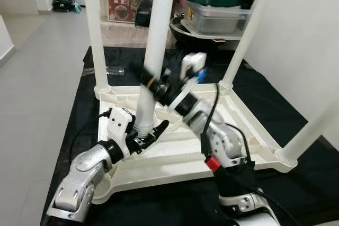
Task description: Building children table
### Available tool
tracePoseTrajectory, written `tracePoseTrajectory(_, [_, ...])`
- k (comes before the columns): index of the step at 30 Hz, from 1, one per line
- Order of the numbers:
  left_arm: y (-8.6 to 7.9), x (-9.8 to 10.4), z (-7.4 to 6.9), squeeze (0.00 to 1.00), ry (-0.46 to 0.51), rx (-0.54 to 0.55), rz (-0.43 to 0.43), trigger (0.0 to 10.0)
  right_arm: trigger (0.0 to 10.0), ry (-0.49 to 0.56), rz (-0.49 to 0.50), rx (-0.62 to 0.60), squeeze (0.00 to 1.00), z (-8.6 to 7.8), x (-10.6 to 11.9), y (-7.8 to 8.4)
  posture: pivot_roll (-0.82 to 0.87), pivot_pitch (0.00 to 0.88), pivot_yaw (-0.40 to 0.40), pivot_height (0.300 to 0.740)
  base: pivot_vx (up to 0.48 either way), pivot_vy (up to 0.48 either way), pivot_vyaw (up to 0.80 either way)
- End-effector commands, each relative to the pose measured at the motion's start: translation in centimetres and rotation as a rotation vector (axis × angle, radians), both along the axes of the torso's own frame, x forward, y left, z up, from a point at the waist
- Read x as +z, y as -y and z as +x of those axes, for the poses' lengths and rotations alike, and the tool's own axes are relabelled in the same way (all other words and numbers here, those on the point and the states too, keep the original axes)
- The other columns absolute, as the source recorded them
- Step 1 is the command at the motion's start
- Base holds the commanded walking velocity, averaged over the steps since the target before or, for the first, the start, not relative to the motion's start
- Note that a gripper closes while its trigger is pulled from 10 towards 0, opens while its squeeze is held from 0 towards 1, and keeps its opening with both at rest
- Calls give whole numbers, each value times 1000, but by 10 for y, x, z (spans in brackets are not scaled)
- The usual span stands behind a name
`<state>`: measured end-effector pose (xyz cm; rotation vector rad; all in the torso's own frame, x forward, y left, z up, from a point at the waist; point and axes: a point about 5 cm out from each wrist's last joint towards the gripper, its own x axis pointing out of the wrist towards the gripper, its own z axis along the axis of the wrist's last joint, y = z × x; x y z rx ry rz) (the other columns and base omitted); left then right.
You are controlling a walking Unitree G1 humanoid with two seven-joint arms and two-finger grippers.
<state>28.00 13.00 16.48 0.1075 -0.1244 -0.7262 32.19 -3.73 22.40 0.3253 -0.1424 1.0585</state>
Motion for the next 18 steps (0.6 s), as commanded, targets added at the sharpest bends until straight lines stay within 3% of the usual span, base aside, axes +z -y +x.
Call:
tracePoseTrajectory(1, [7,-2,-9,0,22,-67,58,0,10000,-31,-95,71,1000,-5,-11,1,99,0,-135,740,0,0,0])
tracePoseTrajectory(9, [4,-6,-16,0,6,-98,89,0,10000,-65,-96,29,1000,-1,-12,6,99,0,-134,740,0,0,0])
tracePoseTrajectory(10, [4,-9,-18,0,-3,-109,101,0,10000,-70,-66,14,627,2,-7,7,99,0,-130,740,0,0,0])
tracePoseTrajectory(12, [4,-11,-20,0,-8,-118,110,0,10000,-76,-46,5,627,3,-3,7,99,0,-130,740,0,0,0])
tracePoseTrajectory(13, [3,-13,-21,0,-11,-122,119,0,10000,-80,-13,-10,0,6,3,9,100,0,-127,740,0,0,0])
tracePoseTrajectory(18, [3,-15,-21,0,-12,-118,125,0,10000,-108,80,-27,0,13,18,14,98,0,-128,740,0,0,0])
